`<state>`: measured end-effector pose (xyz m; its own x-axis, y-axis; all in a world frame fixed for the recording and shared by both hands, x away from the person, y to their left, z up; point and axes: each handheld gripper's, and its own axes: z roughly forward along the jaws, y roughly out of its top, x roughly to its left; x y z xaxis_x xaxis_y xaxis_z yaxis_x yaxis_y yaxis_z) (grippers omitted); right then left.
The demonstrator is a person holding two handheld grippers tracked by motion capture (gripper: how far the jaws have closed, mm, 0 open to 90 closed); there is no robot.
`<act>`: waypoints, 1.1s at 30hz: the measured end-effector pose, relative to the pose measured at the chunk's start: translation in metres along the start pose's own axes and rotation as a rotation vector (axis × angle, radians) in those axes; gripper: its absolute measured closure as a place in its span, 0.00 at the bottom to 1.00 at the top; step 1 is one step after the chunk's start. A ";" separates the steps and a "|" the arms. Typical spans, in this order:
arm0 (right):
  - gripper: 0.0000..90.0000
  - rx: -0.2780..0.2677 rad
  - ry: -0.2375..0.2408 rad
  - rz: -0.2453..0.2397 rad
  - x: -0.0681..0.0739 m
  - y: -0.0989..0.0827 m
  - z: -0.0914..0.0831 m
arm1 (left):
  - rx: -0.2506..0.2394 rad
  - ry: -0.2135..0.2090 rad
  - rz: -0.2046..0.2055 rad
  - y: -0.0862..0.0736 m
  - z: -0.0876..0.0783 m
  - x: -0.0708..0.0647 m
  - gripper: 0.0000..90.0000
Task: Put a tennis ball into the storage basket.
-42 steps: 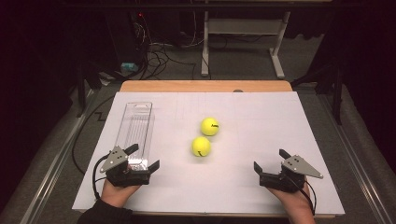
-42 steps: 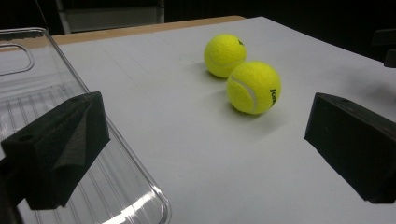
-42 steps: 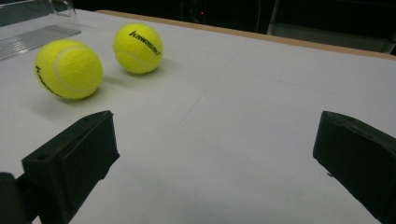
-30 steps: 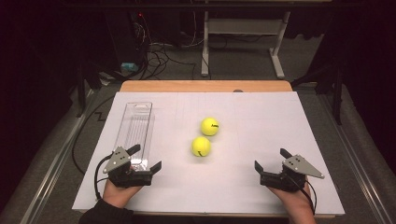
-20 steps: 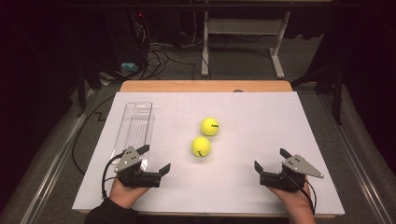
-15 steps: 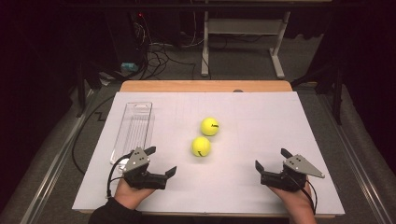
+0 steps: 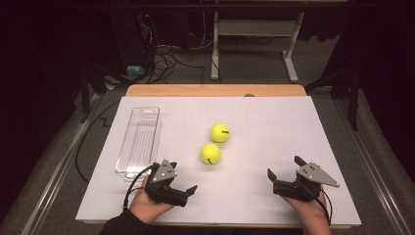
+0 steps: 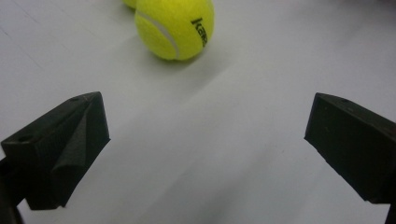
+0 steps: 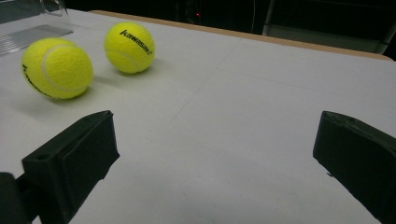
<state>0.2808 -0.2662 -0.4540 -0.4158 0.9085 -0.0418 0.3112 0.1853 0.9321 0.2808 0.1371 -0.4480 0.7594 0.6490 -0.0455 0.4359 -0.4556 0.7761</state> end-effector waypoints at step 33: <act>0.00 -0.001 0.016 -0.014 -0.002 -0.004 -0.013 | 0.338 -0.009 -0.037 0.053 0.027 -0.003 0.01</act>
<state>0.2690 -0.2736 -0.4528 -0.4333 0.8999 -0.0487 0.3047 0.1972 0.9318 0.3147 0.0947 -0.4238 0.7436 0.6642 -0.0766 0.5976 -0.6089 0.5216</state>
